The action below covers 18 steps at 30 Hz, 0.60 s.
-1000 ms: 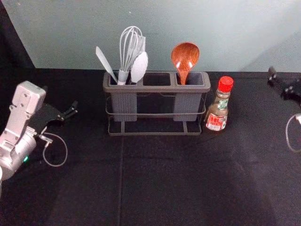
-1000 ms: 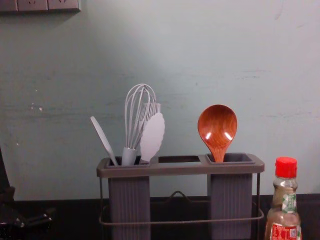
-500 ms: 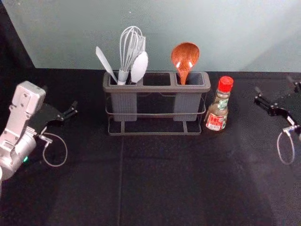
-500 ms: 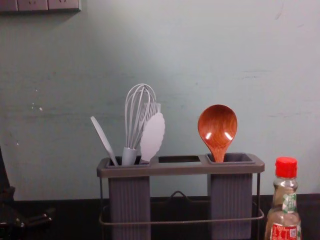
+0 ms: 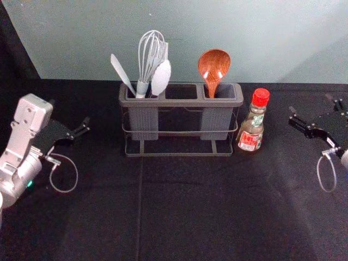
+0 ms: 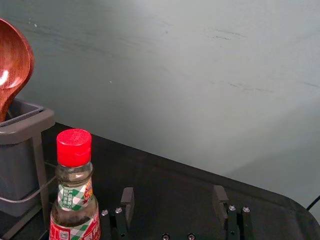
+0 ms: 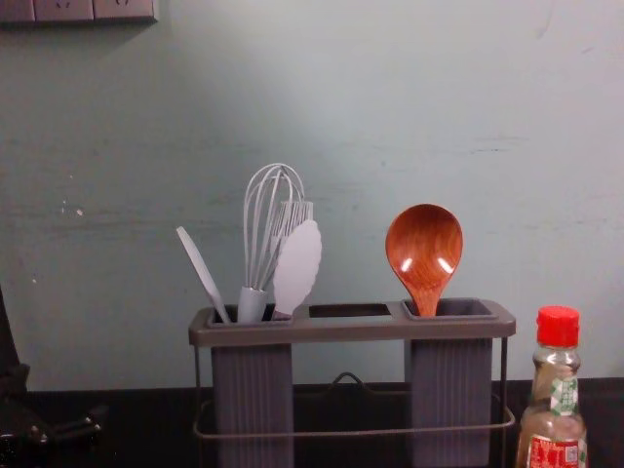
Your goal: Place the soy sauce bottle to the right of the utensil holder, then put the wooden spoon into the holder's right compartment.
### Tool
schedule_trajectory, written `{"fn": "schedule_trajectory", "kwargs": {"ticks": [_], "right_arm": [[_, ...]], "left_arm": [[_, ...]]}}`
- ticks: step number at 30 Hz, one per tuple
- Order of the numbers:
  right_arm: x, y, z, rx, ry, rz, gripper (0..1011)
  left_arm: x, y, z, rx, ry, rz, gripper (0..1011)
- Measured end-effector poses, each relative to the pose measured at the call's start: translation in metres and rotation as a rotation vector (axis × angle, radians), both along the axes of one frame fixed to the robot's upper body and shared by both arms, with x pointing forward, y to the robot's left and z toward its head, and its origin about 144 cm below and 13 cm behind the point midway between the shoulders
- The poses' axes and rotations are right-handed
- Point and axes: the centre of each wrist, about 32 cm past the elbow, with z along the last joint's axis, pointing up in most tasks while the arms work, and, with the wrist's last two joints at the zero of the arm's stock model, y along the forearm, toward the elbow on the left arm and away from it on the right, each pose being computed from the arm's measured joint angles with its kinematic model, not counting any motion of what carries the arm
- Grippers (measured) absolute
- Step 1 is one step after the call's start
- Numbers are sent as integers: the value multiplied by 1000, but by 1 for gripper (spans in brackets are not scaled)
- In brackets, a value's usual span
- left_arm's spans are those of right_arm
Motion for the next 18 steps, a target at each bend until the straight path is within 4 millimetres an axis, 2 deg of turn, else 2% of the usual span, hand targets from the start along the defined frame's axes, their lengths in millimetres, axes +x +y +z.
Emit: {"fn": "schedule_trajectory", "kwargs": {"ticks": [18], "right_arm": [[3, 3, 1, 2, -6, -3, 1004]], "left_arm": [[0, 0, 0, 0, 0, 0, 1011]]}}
